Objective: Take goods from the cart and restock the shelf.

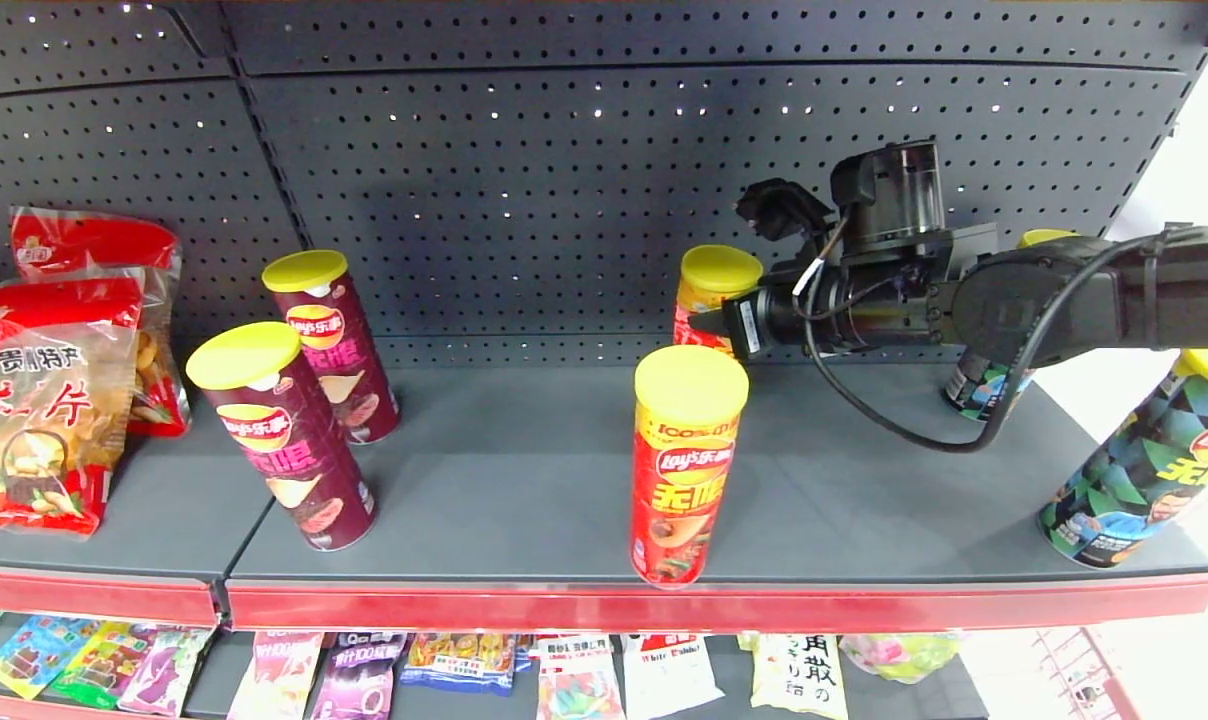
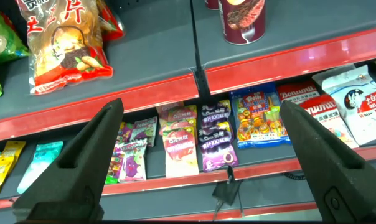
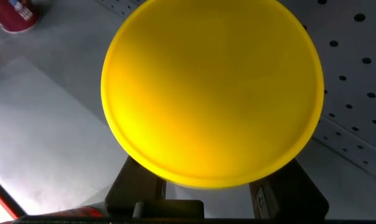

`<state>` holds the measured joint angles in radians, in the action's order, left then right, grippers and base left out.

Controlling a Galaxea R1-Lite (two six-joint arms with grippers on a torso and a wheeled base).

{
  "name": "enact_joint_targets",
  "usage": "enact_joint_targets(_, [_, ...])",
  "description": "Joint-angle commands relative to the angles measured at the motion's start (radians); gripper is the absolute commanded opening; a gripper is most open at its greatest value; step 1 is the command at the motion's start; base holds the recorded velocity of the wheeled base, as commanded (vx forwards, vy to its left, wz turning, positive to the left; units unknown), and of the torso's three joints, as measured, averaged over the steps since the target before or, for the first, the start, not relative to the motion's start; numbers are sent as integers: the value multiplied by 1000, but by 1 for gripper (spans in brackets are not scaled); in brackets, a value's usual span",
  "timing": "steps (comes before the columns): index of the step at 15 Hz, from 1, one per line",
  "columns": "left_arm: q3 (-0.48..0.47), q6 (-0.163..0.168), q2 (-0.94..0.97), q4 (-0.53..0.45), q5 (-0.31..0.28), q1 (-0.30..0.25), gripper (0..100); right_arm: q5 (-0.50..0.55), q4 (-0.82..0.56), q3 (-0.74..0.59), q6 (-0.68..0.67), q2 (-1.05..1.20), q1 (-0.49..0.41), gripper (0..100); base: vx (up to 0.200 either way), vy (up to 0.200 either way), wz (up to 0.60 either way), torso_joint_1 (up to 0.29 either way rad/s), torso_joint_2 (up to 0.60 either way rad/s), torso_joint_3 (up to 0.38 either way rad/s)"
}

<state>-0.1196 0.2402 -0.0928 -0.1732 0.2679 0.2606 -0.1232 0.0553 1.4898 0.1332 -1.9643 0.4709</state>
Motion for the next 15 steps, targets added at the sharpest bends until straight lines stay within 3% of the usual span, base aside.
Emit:
enact_joint_targets(1, [0, 1, -1, 0, 1, 0, 100, -1, 1, 4, -1, 2, 8, 0, 0, 0, 0, 0, 0, 0])
enact_joint_targets(8, [0, -1, -1, 0, 1, 0, 100, 0, 0, -6, -1, 1, 15, 0, 0, 0, 0, 0, 0, 0])
enact_joint_targets(9, [0, 1, -1, 0, 1, 0, 100, 0, 0, -8, -1, 1, 15, 100, 0, 0, 0, 0, 0, 0])
enact_joint_targets(15, [0, -1, -2, 0, 1, 0, 100, 0, 5, -6, -1, 5, 14, 100, 0, 0, 0, 0, 0, 0])
